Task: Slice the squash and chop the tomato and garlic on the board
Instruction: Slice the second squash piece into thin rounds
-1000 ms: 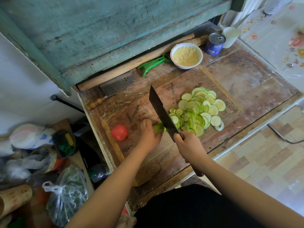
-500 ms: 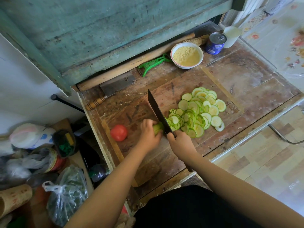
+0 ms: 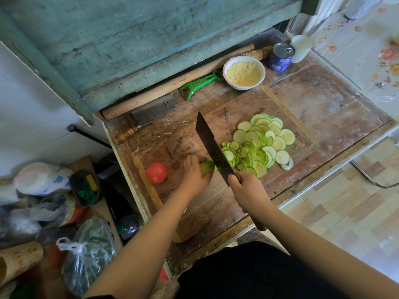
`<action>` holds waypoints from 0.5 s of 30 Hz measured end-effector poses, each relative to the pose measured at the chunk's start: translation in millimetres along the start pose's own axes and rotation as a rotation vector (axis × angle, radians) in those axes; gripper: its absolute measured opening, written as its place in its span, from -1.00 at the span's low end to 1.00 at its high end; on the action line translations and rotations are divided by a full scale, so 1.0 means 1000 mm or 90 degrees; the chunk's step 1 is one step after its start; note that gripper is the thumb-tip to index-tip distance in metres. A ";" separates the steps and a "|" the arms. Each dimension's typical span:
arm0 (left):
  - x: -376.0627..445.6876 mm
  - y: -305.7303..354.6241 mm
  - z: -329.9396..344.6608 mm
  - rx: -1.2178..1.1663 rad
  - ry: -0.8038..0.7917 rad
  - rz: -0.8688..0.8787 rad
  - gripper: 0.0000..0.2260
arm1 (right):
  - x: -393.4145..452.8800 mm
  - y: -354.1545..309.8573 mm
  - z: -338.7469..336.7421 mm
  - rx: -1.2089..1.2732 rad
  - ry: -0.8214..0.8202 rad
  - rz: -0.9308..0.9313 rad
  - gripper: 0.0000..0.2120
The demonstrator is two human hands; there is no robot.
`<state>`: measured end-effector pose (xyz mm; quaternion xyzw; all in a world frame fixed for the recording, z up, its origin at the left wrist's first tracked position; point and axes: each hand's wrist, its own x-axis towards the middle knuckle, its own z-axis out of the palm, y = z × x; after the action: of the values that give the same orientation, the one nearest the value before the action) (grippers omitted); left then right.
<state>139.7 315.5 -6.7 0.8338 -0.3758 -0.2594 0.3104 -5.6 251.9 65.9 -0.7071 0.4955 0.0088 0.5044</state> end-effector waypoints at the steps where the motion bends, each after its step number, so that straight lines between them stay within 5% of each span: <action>1: 0.000 0.000 0.000 -0.001 0.001 -0.001 -0.69 | 0.000 0.000 0.000 -0.001 -0.001 0.003 -0.71; 15: 0.000 -0.002 0.001 -0.011 0.003 0.002 -0.70 | -0.006 0.002 0.002 -0.004 0.010 -0.018 -0.73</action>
<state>140.0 316.2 -8.3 0.8312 -0.3741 -0.2597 0.3189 -8.7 257.0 66.7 -0.7158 0.4893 -0.0027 0.4982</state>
